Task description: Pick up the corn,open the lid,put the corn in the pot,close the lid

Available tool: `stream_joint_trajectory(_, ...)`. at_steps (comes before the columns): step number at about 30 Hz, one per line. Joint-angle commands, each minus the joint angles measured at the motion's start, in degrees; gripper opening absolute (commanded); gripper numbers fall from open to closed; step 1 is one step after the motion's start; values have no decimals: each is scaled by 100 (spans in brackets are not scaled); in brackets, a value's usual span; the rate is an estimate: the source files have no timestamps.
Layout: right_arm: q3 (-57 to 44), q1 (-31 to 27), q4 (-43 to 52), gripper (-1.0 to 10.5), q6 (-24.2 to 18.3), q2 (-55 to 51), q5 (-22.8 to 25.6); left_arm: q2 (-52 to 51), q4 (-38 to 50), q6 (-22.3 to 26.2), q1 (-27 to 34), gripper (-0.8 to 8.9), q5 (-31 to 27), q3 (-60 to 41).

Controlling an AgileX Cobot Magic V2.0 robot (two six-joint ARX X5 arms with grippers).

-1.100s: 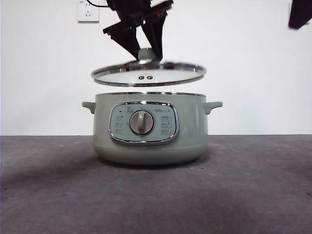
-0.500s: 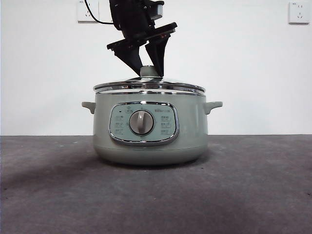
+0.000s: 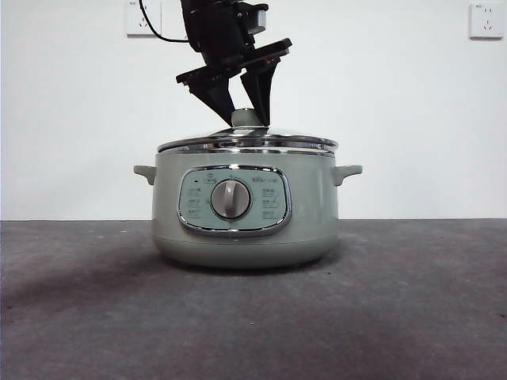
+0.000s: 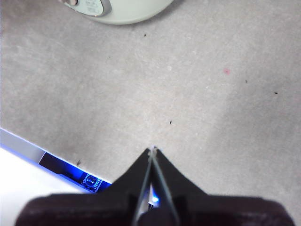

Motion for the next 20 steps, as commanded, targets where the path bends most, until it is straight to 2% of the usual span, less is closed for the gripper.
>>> stream_joint_trajectory(1, -57, 2, 52, -6, 24, -44, 7, 247, 33, -11, -42, -9, 22, -9)
stream_joint_trajectory(5, -57, 4, 50, -6, 24, -131, 7, 254, 173, 55, -44, -9, -103, -9)
stream_joint_trajectory(12, -57, 4, 162, -6, 22, -146, 4, 256, -70, 227, -59, -9, -127, -39)
stream_joint_trajectory(16, -57, 4, 157, -6, 22, -146, 4, 256, -140, 544, -70, -9, -402, -42)
stream_joint_trajectory(20, -57, 4, 164, -6, 22, -146, 4, 256, -68, 542, -68, -8, -223, -42)
